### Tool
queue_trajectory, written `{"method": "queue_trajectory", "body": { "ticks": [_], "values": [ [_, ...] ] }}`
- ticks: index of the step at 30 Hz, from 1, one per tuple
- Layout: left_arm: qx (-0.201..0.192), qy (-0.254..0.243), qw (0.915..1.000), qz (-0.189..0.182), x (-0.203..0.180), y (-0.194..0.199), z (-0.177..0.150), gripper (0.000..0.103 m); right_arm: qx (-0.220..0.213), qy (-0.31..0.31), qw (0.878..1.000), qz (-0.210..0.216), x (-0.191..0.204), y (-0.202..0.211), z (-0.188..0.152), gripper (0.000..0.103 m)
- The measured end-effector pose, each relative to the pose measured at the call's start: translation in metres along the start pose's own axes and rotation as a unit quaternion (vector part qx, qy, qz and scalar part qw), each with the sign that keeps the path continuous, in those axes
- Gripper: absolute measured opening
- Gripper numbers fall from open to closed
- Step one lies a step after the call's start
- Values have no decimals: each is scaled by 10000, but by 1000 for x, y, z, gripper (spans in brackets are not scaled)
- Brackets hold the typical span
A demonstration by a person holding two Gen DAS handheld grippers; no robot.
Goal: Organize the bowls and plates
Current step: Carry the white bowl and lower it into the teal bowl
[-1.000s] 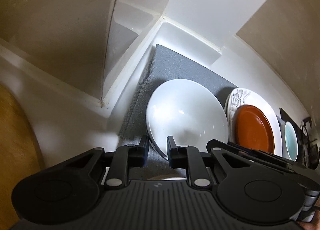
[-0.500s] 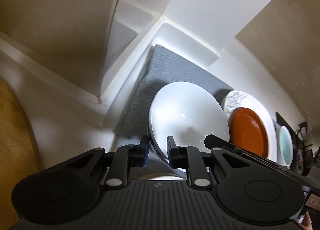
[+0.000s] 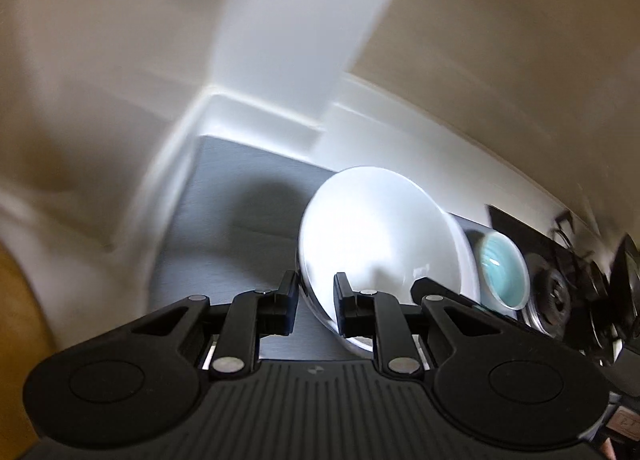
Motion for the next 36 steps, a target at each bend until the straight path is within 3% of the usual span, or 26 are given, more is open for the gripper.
{"method": "queue_trajectory", "body": {
  "ticks": [8, 18, 26, 36],
  "values": [
    [274, -726, 9955, -548, -104, -26, -20, 20, -413, -353, 9954, -795, -76, 72, 12, 24],
    [887, -1332, 9844, -728, -201, -99, -48, 20, -558, -1002, 9823, -1484, -195, 100, 5, 23],
    [1108, -1631, 9798, -329, -219, -154, -54, 20, -295, -1563, 9737, -1630, -242, 71, -12, 23],
    [1255, -1603, 9788, -202, -222, -176, -56, 20, -231, -1705, 9731, -1532, -258, 54, -24, 23]
  ]
}}
Point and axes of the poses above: each gripper's, at about its wrist camera, not at the fingertips, and y roughly against the way its jaws point, x to its left, z to its top, the point moved 7 cm from there along -y, roughly the way its jaws point, and after that the axes turned 13 degrees about y, right-handed, at the moved point
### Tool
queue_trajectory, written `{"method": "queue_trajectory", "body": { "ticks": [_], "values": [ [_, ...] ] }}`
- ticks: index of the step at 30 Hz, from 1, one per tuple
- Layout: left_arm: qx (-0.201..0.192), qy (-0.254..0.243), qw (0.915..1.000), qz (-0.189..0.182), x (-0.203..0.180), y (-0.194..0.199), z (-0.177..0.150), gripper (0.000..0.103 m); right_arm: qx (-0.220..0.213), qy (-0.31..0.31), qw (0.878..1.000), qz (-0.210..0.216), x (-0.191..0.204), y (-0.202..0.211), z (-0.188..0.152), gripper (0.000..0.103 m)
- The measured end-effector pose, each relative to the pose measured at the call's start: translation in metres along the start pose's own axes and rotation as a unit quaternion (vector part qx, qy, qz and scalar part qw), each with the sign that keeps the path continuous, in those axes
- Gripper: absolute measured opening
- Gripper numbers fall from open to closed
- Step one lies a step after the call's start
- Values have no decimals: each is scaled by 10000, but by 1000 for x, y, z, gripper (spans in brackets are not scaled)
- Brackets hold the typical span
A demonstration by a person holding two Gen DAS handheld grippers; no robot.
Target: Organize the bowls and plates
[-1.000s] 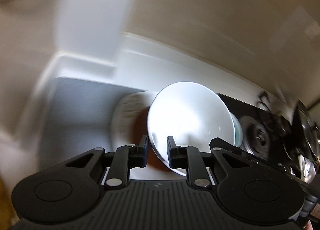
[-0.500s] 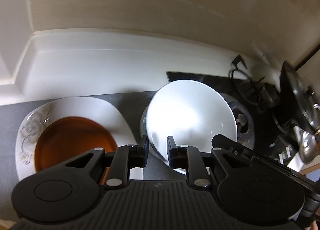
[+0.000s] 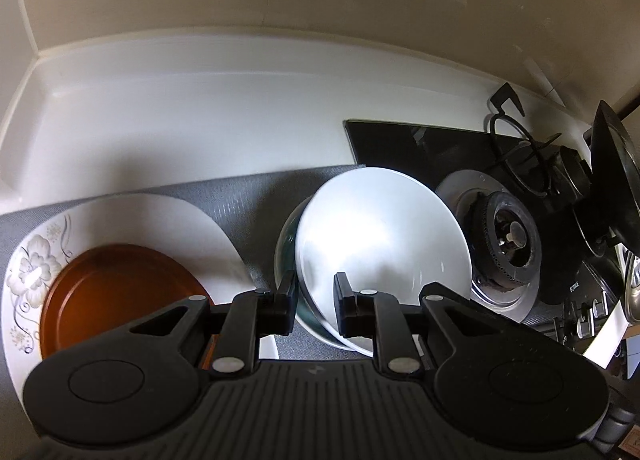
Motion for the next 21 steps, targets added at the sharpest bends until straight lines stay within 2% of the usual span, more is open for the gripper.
{"method": "queue_trajectory", "body": {
  "ticks": [3, 7, 11, 14, 21],
  "values": [
    [100, 65, 9999, 43, 3, -8, -2, 20, 138, 26, 9999, 4, -2, -6, -2, 23],
    [28, 15, 10000, 34, 1, -12, -1, 20, 201, 58, 9998, 3, -3, -12, -3, 23],
    [102, 106, 9998, -117, 4, -17, 0, 20, 215, 213, 9995, -24, -4, -12, -2, 23],
    [178, 460, 9983, -311, 10, -18, 3, 22, 229, 183, 9996, 51, -5, -11, -1, 27],
    [390, 1043, 9905, -804, 27, -18, 8, 21, 230, 35, 9995, 200, -8, -10, -2, 28]
  ]
}}
Point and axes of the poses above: each gripper's, at about its wrist camera, not at the fingertips, and y roughly against the way its jaws point, x to its left, z to its top, the point moved 7 cm from there along -y, roughly the way its jaws point, and after that the axes turned 13 degrees about y, right-handed, at the moved point
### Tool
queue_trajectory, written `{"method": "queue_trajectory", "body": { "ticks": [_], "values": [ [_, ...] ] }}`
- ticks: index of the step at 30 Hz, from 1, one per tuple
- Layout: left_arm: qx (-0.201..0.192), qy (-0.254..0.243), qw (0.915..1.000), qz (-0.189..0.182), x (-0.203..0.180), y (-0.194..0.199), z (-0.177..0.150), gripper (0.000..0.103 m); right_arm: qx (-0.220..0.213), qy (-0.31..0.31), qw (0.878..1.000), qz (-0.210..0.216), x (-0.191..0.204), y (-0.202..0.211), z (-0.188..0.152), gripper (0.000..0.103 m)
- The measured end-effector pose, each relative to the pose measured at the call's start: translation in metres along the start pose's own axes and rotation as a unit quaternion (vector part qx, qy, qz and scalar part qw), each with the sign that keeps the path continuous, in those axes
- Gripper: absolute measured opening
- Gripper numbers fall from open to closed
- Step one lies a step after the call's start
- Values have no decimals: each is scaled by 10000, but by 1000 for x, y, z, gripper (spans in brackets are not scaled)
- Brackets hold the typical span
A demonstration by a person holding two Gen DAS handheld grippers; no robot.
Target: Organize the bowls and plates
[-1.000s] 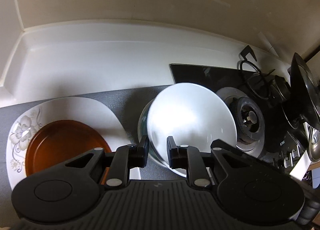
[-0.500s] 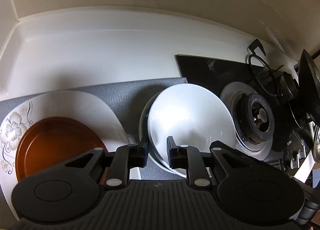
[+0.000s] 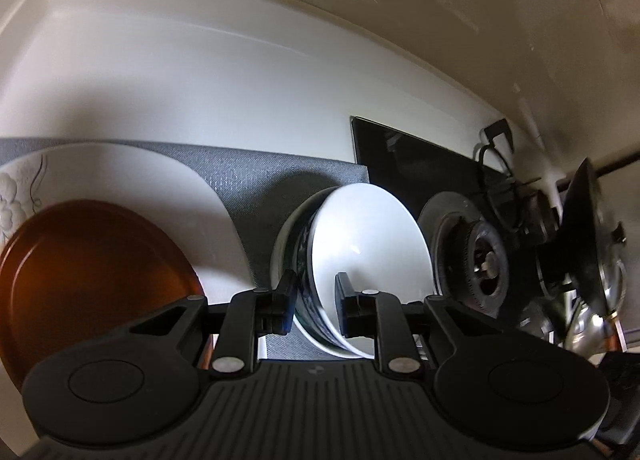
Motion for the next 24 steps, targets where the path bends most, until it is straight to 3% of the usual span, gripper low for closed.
{"method": "queue_trajectory", "body": {
  "ticks": [7, 13, 17, 24],
  "values": [
    [-218, -217, 9995, 65, 1, 14, 8, 21, -151, -138, 9997, 138, -5, 13, -1, 31],
    [-77, -358, 9992, 188, -4, 0, 15, 22, -111, -436, 9988, 196, -19, 15, -6, 59],
    [-124, -608, 9976, 320, -10, -9, 18, 30, -130, -577, 9974, 408, -18, 13, -9, 73],
    [66, -865, 9939, 687, -10, -30, 12, 30, 16, -1005, 9937, 502, -21, -10, -11, 74]
  ]
}}
Point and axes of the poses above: each gripper's, at about its wrist camera, not at the fingertips, and y roughly against the way its jaws point, x to its left, z to its top, the point moved 7 cm from there along -y, roughly the way its jaws point, and after that the axes turned 13 degrees about y, right-handed, at the moved point
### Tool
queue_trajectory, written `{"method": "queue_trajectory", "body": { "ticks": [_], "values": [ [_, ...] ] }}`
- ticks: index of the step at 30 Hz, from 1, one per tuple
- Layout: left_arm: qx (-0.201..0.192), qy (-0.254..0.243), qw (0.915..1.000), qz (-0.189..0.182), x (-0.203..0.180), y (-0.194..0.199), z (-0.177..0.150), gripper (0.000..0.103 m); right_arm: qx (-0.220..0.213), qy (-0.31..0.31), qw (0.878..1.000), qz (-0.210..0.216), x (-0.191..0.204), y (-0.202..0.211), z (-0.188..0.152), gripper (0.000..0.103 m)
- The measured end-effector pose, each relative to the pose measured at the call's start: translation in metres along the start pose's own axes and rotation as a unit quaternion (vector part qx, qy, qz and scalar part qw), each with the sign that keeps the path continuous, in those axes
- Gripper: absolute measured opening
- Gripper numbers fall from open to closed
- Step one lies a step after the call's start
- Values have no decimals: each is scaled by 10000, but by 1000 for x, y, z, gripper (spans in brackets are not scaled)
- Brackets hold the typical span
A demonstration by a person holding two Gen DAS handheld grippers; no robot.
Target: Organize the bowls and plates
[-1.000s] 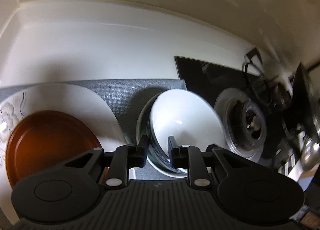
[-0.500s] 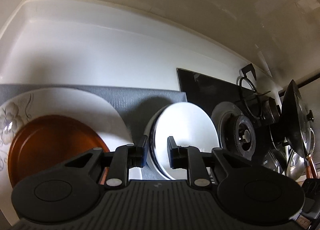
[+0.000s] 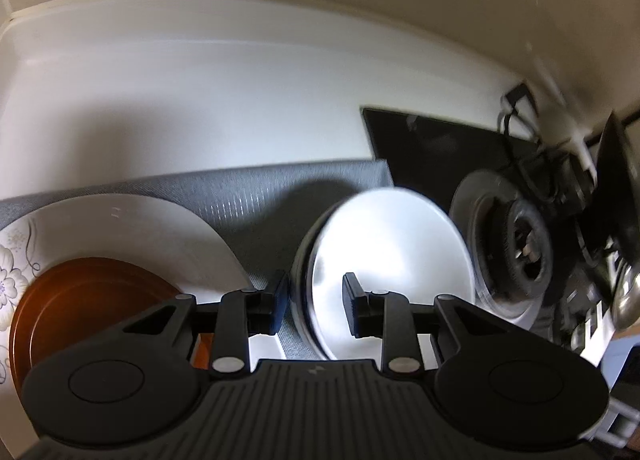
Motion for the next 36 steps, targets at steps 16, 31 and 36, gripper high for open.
{"method": "queue_trajectory", "body": {
  "ticks": [16, 31, 36],
  "values": [
    [61, -489, 9987, 132, -7, -1, -34, 31, 187, 705, 9970, -265, 14, 9, -8, 36],
    [-81, -658, 9971, 373, -14, -11, -29, 30, 74, 798, 9961, -375, 8, -1, -4, 36],
    [56, -431, 9986, 288, -11, -7, -34, 30, 39, 821, 9959, -388, 10, 9, -4, 36]
  ]
}}
Point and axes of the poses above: each gripper's, at about its wrist camera, not at the fingertips, and y roughly against the way its jaws point, x to its left, z to its top, the point moved 7 cm from there along -y, roughly the way its jaws point, and after that the axes turned 13 degrees about y, right-handed, at the moved point
